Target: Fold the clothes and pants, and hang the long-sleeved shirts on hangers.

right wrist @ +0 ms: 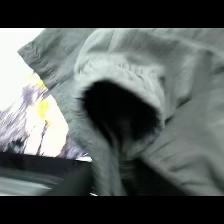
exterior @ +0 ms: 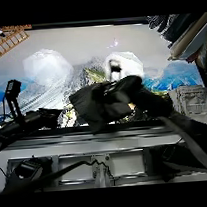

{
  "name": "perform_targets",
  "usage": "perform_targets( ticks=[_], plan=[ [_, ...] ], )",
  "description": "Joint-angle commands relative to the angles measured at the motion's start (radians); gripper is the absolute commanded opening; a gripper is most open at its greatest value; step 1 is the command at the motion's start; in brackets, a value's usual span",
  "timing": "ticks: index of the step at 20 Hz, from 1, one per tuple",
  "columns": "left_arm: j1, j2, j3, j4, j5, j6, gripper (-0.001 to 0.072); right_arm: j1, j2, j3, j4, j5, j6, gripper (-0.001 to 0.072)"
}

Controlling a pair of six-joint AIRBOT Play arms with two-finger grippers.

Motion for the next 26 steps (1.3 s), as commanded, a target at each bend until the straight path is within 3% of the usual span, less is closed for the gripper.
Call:
perform_targets(
  ticks=[1, 5, 9, 10, 11, 12, 15, 18, 26],
  plan=[
    [0.003, 0.019, -0.005, 0.064, -0.047, -0.053, 0.0005, 0.122, -0.074, 0.001, 0.019, -0.064, -0.032, 0.0427],
    [0.003, 0.014, -0.005, 0.088, -0.05, -0.053, 0.0007, 0.052, 0.008, 0.002, -0.142, 0.042, -0.1, 0.0426],
    [0.002, -0.004, -0.005, 0.088, -0.051, -0.053, 0.002, -0.248, 0.068, 0.002, -0.16, 0.103, -0.369, 0.0428],
    [0.002, -0.008, -0.005, 0.088, -0.051, -0.053, 0.0072, -0.341, 0.063, 0.001, -0.092, 0.107, -0.488, 0.0431],
    [0.002, -0.011, -0.005, 0.088, -0.051, -0.053, 0.0192, -0.446, 0.051, -0.001, 0.023, 0.113, -0.635, 0.0477],
    [0.002, -0.013, -0.005, 0.088, -0.051, -0.053, 0.0234, -0.539, 0.031, -0.002, 0.153, 0.129, -0.777, 0.0534],
    [0.002, -0.026, -0.005, 0.087, -0.043, -0.053, 0.0234, -0.769, -0.076, -0.006, 0.509, 0.213, -1.072, 0.0631],
    [0.002, -0.043, -0.005, 0.087, -0.028, -0.053, 0.0234, -0.858, -0.196, -0.006, 0.678, 0.279, -1.184, 0.0638],
    [0.002, -0.104, -0.005, 0.087, 0.131, -0.053, 0.0232, -0.797, -0.428, -0.005, 0.804, 0.24, -1.288, 0.0637]
  ],
)
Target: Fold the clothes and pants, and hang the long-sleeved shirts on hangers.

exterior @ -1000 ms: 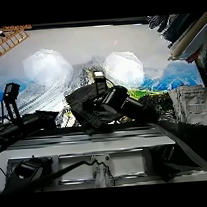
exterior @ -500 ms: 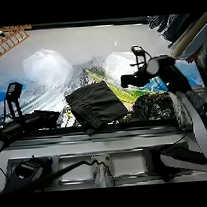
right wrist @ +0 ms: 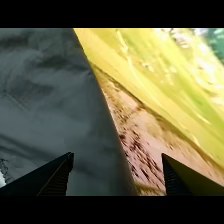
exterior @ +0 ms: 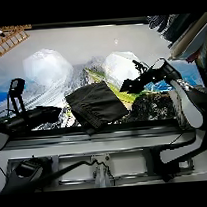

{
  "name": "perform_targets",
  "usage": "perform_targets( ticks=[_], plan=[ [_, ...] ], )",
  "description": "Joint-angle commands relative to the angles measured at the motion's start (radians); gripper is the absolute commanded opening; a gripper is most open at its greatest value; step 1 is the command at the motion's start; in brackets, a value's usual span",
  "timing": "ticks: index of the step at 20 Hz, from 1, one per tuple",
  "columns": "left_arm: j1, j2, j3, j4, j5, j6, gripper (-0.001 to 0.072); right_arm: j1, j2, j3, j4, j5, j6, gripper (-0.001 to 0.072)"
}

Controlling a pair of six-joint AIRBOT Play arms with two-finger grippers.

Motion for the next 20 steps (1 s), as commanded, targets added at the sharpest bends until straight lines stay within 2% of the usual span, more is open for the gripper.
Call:
perform_targets(
  ticks=[1, 6, 7, 9, 11, 12, 17, 20],
  plan=[
    [0.0, -0.029, 0.0, 0.0, 0.113, 0.001, 0.0232, 0.026, -0.081, 0.0, 0.106, -0.021, -0.066, 0.0637],
    [0.0, -0.077, 0.0, 0.0, 0.264, 0.0, 0.0232, 0.088, -0.129, 0.0, 0.139, -0.052, -0.036, 0.0625],
    [0.0, -0.084, 0.0, 0.0, 0.271, 0.0, 0.0232, 0.102, -0.139, 0.0, 0.152, -0.052, -0.036, 0.0589],
    [0.0, -0.093, 0.0, 0.0, 0.271, 0.0, 0.0233, 0.134, -0.143, 0.0, 0.163, -0.053, -0.037, 0.0413],
    [0.0, -0.094, 0.0, 0.0, 0.27, 0.0, 0.0232, 0.151, -0.141, 0.0, 0.163, -0.051, -0.037, 0.0119],
    [0.0, -0.094, 0.0, 0.0, 0.27, 0.0, 0.0232, 0.151, -0.136, 0.0, 0.163, -0.049, -0.036, 0.0033],
    [0.0, -0.094, 0.0, -0.004, 0.269, 0.0, 0.0232, 0.057, -0.029, 0.0, 0.124, -0.048, -0.013, 0.0028],
    [0.0, -0.094, 0.0, -0.004, 0.267, 0.0, 0.0232, -0.053, 0.06, 0.0, -0.018, -0.053, 0.08, 0.0027]
  ],
)
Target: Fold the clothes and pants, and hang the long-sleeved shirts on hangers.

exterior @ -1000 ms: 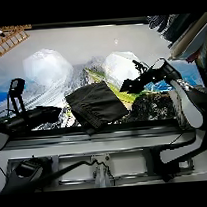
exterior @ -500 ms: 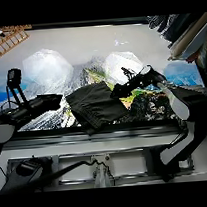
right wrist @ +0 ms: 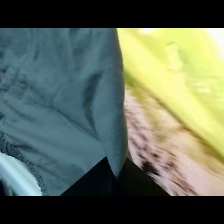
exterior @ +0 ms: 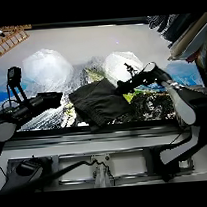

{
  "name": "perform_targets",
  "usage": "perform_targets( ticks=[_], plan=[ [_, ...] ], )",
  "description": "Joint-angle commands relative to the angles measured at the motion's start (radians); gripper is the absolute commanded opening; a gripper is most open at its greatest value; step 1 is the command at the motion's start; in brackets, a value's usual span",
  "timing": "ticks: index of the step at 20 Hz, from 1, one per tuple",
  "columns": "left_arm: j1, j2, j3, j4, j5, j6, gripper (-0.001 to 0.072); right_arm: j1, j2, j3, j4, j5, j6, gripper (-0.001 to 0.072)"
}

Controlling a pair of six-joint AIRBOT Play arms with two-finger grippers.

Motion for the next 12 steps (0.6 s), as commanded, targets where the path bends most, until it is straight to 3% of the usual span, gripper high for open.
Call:
perform_targets(
  ticks=[1, 12],
  plan=[
    [0.0, -0.001, 0.0, -0.001, 0.0, 0.0, 0.0232, -0.125, 0.103, 0.001, -0.158, -0.002, 0.103, 0.0027],
    [0.0, -0.003, 0.0, -0.001, 0.001, 0.0, 0.0232, -0.589, 0.293, 0.025, -0.192, 0.004, 0.152, 0.0027]
  ],
)
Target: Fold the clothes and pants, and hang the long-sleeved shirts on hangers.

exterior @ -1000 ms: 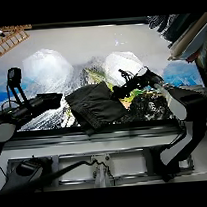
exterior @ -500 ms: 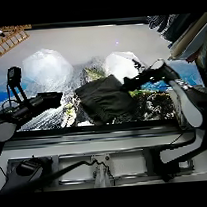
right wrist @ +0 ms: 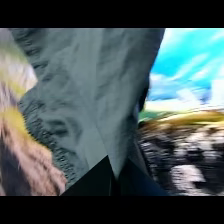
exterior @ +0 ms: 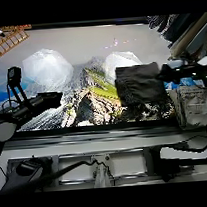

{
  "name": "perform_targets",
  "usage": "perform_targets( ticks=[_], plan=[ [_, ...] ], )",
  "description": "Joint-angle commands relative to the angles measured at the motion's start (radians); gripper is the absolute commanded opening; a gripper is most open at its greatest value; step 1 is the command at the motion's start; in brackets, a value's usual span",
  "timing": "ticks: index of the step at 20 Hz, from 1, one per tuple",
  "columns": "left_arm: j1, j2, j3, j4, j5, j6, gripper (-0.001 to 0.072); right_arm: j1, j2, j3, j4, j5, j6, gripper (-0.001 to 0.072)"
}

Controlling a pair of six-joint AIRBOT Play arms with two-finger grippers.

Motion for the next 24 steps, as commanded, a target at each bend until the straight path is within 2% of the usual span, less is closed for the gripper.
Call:
perform_targets(
  ticks=[1, 4, 7, 13, 17, 19, 24],
  plan=[
    [0.0, -0.004, 0.0, 0.0, 0.0, 0.0, 0.0232, -0.13, 0.037, 0.039, -0.007, -0.004, 0.027, 0.0027],
    [0.0, -0.016, 0.0, 0.0, 0.0, 0.0, 0.0232, -0.194, 0.039, 0.13, -0.018, -0.005, 0.051, 0.0027],
    [0.0, -0.034, 0.0, 0.0, 0.002, 0.0, 0.0232, -0.238, 0.039, 0.244, -0.1, -0.006, 0.143, 0.0027],
    [0.0, -0.069, 0.0, 0.0, 0.001, 0.0, 0.0232, -0.328, 0.057, 0.36, -0.138, 0.027, 0.293, 0.0027],
    [0.0, -0.074, 0.0, 0.0, 0.002, 0.0, 0.0232, -0.336, 0.074, 0.36, -0.318, 0.173, 0.341, 0.0024],
    [0.0, -0.074, 0.0, 0.0, 0.001, 0.0, 0.0232, -0.336, 0.091, 0.359, -0.403, 0.198, 0.383, 0.0024],
    [0.0, -0.074, 0.0, 0.001, 0.001, 0.0, 0.0232, -0.336, 0.14, 0.334, -0.525, 0.249, 0.405, 0.0024]
  ],
)
